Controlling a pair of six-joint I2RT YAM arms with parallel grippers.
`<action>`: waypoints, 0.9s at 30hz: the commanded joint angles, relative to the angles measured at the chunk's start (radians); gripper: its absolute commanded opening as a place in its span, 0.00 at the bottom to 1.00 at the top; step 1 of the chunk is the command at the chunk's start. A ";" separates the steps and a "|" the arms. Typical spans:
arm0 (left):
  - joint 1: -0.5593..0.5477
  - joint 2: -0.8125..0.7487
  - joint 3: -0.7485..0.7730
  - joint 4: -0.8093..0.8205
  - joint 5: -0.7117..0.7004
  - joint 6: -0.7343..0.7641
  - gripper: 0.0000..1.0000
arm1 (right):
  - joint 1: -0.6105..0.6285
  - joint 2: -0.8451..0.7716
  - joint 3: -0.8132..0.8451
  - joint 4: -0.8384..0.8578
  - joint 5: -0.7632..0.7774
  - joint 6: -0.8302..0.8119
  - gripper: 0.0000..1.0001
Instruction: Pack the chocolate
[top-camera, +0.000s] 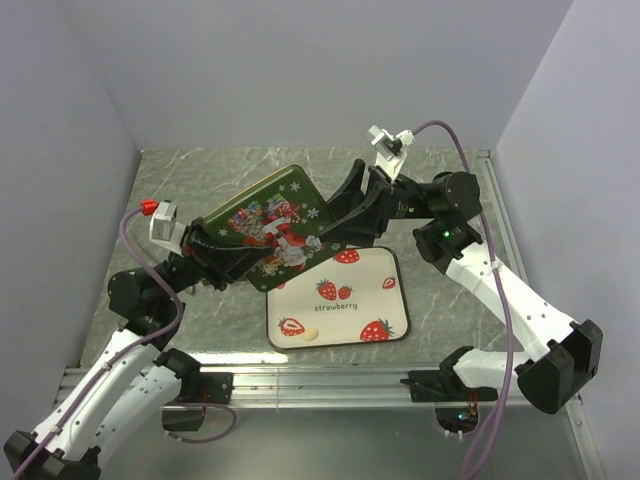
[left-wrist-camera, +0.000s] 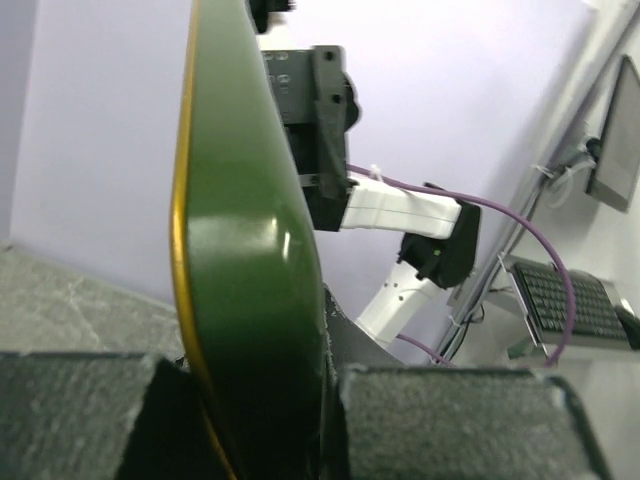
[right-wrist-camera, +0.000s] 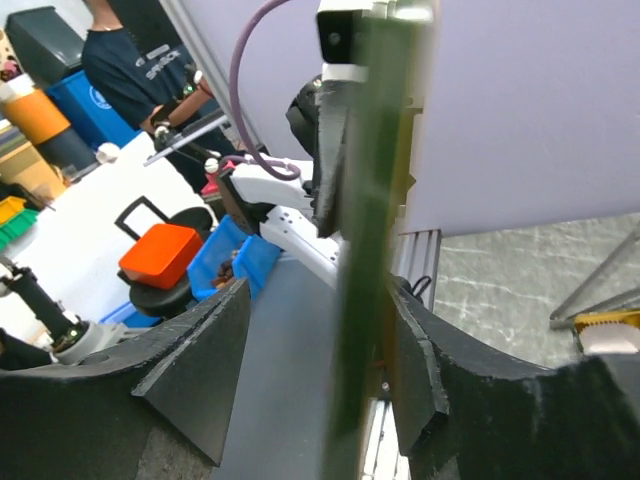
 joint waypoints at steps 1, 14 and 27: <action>-0.002 0.000 0.046 -0.085 -0.096 0.015 0.01 | 0.001 -0.031 -0.009 -0.002 0.026 -0.066 0.62; -0.003 0.044 0.044 -0.096 -0.112 -0.020 0.01 | 0.001 -0.022 -0.037 -0.223 0.095 -0.268 0.58; -0.003 0.024 0.038 -0.210 -0.176 0.032 0.49 | 0.001 0.015 -0.064 -0.251 0.164 -0.285 0.00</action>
